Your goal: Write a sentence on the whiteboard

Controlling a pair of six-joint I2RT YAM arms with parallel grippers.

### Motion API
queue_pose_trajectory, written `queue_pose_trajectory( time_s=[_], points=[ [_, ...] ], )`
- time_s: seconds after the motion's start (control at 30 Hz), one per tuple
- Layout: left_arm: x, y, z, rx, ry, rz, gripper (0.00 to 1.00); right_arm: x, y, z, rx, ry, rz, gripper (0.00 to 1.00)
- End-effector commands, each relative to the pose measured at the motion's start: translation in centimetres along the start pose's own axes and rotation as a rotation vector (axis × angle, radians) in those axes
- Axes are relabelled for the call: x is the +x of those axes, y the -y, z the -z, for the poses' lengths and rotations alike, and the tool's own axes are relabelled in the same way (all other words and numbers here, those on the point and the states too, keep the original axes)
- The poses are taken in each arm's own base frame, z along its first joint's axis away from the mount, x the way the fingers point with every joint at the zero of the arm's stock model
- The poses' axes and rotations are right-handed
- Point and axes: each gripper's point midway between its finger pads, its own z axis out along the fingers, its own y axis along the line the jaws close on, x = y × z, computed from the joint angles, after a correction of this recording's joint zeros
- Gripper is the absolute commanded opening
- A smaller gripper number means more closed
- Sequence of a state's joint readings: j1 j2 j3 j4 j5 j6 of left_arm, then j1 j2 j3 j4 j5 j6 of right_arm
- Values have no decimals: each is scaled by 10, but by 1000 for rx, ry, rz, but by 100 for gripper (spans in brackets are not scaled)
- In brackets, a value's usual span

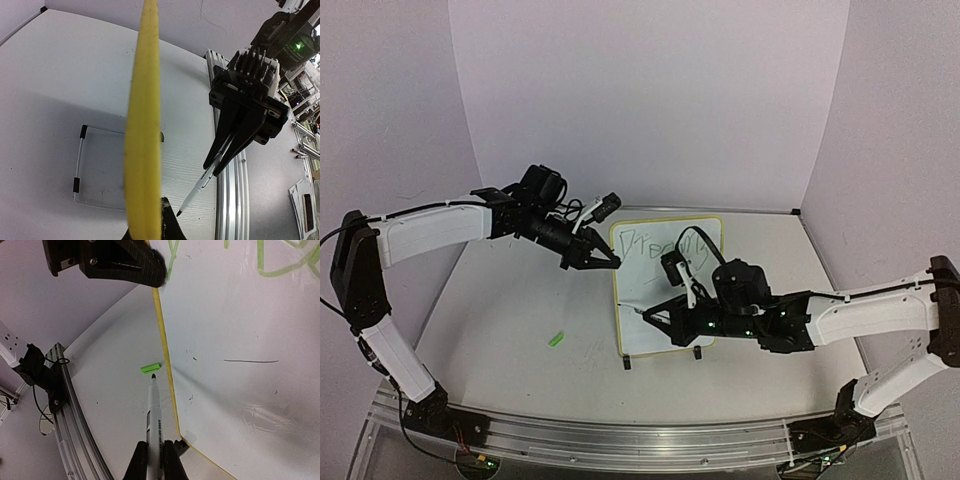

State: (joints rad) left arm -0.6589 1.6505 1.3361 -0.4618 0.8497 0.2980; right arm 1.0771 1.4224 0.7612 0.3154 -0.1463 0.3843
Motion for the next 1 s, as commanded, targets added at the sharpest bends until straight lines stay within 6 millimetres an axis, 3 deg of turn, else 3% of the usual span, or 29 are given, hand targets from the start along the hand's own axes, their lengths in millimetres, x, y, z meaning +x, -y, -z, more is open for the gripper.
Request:
queue_pose_trajectory(
  time_s=[0.0, 0.17, 0.57, 0.8, 0.97],
  points=[
    [58, -4, -24, -17, -189, 85, 0, -41, -12, 0, -14, 145, 30, 0],
    [59, -4, -25, -14, -191, 88, 0, -53, -7, 6, 20, 201, 36, 0],
    [59, -4, -25, -19, -194, 85, 0, -60, 0, 21, 53, 250, 41, 0],
    [58, -5, -25, -25, -189, 82, 0, -56, -9, 32, -3, 236, 49, 0],
    [55, -3, -23, -25, -185, 74, 0, -46, -5, 42, 9, 208, 48, 0]
  ],
)
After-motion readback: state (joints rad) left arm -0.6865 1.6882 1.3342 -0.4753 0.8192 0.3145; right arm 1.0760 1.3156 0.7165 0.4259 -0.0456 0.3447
